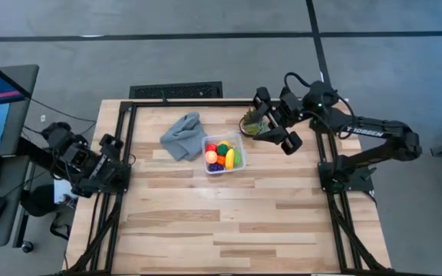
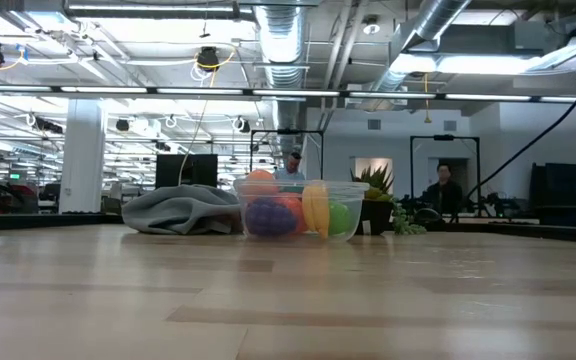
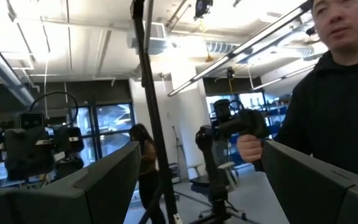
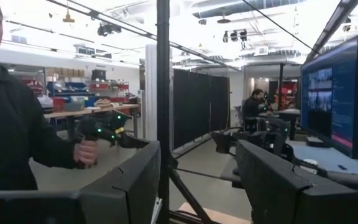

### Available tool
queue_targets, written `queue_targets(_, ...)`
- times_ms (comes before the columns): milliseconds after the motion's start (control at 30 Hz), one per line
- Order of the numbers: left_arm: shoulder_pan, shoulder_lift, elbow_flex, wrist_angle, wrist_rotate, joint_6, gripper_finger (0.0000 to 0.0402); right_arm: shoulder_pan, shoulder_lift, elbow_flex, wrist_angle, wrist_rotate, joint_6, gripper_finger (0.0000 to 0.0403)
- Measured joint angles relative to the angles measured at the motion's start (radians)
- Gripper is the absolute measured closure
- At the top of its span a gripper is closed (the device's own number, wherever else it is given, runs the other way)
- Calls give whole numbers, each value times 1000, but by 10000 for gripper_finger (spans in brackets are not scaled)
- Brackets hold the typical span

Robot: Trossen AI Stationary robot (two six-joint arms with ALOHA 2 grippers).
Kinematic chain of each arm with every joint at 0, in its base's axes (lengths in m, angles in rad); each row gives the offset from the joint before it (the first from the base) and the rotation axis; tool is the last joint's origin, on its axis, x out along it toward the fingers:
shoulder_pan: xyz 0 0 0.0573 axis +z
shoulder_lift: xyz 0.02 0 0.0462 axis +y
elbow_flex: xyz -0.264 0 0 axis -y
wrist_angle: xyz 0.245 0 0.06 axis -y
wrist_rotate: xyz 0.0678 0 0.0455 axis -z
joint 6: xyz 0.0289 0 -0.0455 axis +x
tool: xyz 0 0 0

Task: Pick and placing Produce into tupperware
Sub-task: Return to Home Position

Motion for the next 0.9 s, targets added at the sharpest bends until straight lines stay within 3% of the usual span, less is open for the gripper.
queue_targets(233,76,116,0,48,22,-13,78,-1,32,0,30,1,9,168)
queue_targets(400,198,162,-8,25,183,-55,78,-2,32,0,32,9,9,168)
queue_targets(633,454,107,-211,256,364,-238,78,4,30,0,43,5,13,168)
queue_targets(767,587,31,-226,225,464,-295,78,9,30,0,39,-13,43,168)
queue_targets(900,696,-61,-218,57,496,-302,78,9,29,0,39,-32,51,168)
